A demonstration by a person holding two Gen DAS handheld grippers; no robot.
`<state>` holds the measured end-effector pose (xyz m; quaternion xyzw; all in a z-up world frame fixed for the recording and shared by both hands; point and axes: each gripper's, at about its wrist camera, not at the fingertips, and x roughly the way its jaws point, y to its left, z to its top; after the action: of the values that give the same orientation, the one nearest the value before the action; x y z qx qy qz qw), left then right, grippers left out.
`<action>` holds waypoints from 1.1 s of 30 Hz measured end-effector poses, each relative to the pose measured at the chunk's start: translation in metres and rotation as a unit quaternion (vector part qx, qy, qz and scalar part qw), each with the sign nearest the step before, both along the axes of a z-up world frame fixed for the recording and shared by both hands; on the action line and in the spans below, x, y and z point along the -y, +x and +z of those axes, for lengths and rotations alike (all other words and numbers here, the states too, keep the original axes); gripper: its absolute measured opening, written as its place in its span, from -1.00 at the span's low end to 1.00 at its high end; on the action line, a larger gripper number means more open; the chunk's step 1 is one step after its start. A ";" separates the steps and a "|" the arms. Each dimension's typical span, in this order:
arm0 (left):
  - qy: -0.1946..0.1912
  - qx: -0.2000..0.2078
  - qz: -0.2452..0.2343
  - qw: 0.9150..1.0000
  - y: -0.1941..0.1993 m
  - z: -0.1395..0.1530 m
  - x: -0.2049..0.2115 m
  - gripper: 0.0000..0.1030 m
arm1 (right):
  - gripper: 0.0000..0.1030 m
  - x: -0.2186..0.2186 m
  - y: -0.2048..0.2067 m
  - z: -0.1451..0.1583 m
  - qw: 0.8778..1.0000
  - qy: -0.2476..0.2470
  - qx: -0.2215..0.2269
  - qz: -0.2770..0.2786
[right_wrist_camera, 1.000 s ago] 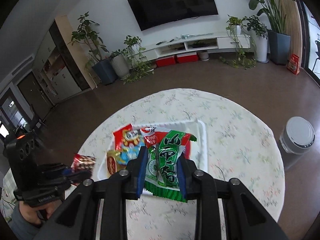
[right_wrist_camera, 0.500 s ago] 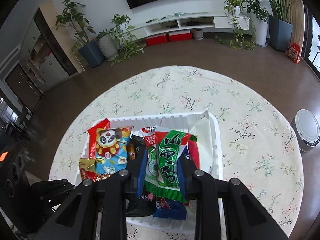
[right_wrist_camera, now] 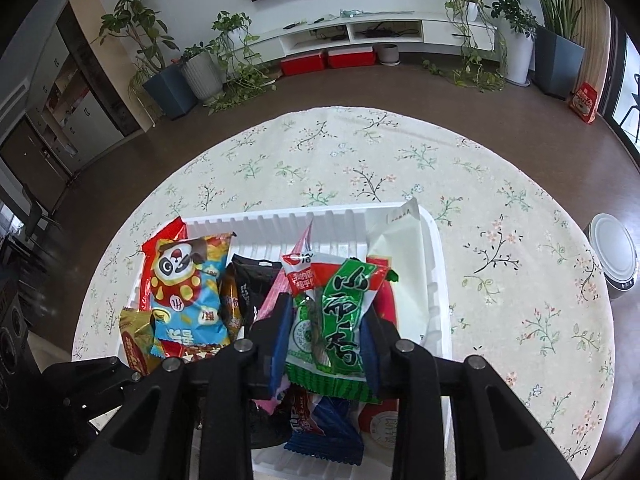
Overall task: Organize snacks
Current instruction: 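Carry the chocolate packet and seaweed bag into the white tray and open both tools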
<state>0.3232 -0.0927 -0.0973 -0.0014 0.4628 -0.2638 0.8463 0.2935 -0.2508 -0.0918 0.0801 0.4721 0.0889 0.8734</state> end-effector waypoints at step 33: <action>-0.007 0.055 0.025 0.998 -0.052 0.026 -0.008 0.41 | 0.23 0.004 -0.050 0.041 0.998 0.026 0.065 -0.005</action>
<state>0.2712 -0.0844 -0.0716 -0.0047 0.4132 -0.2456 0.8769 0.2433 -0.2550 -0.0510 0.0997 0.4116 0.1016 0.9002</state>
